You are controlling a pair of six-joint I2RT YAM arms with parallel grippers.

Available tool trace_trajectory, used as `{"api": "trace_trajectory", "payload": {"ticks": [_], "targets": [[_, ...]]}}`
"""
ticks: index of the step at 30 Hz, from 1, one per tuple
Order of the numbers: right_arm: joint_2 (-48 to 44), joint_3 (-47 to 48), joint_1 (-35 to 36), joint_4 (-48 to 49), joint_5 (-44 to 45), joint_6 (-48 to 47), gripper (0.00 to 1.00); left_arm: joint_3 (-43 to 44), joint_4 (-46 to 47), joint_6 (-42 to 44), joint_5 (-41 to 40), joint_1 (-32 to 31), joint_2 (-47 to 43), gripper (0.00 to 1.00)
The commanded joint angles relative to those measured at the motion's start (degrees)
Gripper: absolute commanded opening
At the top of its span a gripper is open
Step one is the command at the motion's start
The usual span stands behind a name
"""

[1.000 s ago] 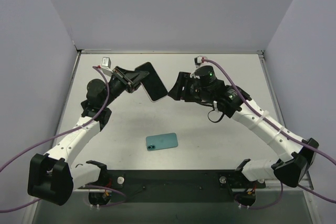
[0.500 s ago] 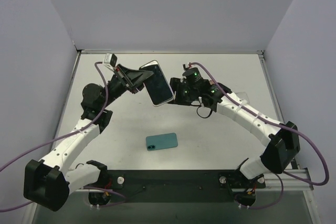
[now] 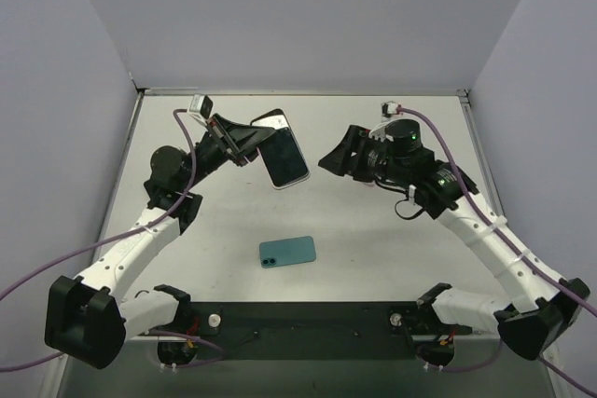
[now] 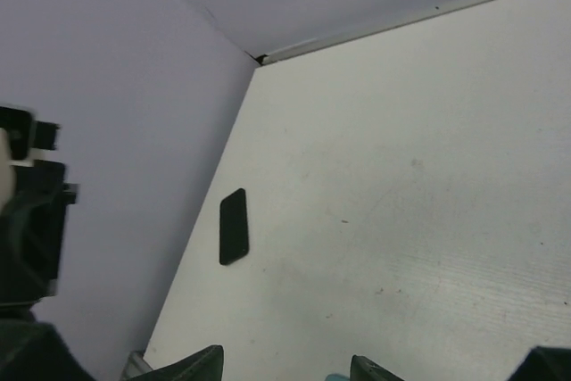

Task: Take the phone out of the phone case
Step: Remove the phone case from the phone.

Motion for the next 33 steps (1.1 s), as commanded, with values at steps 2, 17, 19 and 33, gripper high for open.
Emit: {"api": "trace_trajectory", "payload": {"ticks": [2,17,19,33], "targets": [[-6.0,6.1,0.6,0.0,-4.4,0.4,0.53,-0.1,6.6,-0.1,-0.3,0.4,1.2,0.0],[-6.6,6.9,5.6,7.7,-10.4,6.9,0.57,0.1,6.0,1.2,-0.6,0.4,2.4,0.0],[-6.5,6.5,6.3,8.6,-11.3,7.4,0.57,0.2,5.6,1.5,-0.7,0.4,2.4,0.0],[-6.0,4.3,8.0,10.1,-11.5,8.6,0.57,0.0,5.7,1.5,-0.8,0.4,2.9,0.0]]}}
